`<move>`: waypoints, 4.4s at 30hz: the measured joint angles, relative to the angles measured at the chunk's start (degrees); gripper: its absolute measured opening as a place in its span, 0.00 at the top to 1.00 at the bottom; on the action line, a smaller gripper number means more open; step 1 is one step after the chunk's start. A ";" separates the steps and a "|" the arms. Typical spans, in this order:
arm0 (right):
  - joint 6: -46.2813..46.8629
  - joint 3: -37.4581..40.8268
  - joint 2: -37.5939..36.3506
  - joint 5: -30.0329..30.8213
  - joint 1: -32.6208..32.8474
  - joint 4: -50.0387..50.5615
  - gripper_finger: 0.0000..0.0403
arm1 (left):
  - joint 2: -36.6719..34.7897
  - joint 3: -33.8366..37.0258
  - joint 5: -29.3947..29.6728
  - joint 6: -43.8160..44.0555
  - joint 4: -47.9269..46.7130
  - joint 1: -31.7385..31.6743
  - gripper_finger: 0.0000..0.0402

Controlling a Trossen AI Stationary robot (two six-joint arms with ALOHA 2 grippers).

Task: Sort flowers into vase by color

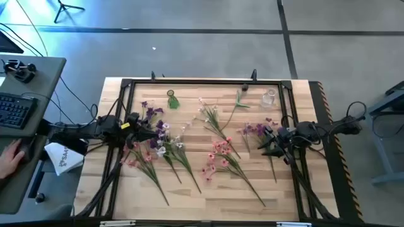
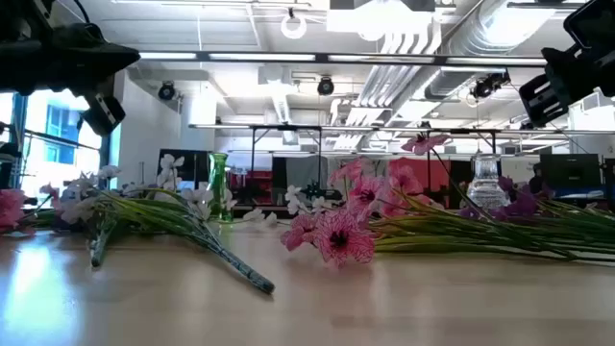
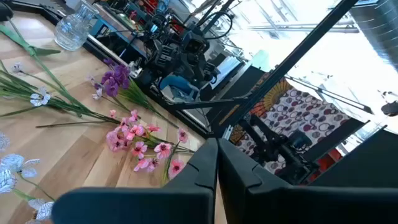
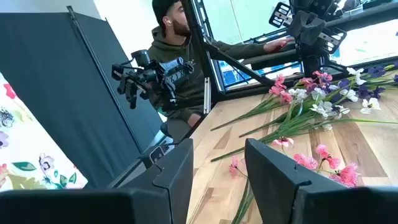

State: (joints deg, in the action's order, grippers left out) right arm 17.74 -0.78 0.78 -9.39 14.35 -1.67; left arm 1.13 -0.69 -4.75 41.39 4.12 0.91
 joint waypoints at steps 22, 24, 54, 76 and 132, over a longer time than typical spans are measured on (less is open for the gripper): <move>0.00 0.00 0.02 0.02 0.02 0.00 0.65 | -0.01 0.00 0.00 0.00 0.00 -0.01 1.00; 0.00 0.00 0.02 0.02 0.02 0.00 0.65 | 0.00 0.00 0.02 0.00 0.00 0.00 1.00; 0.00 0.00 0.01 0.01 0.02 0.02 0.65 | 0.00 0.00 0.00 0.00 0.00 0.00 1.00; -0.02 0.00 0.02 0.02 0.02 0.00 0.65 | -0.01 0.00 0.83 -1.19 0.00 0.00 1.00; 53.97 -36.55 71.80 5.86 1.44 62.38 0.32 | 0.00 0.00 17.57 -15.51 0.47 0.00 1.00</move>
State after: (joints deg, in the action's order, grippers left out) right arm 71.70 -37.33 72.58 -3.53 15.79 60.71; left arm 1.13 -0.69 12.82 25.88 4.59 0.91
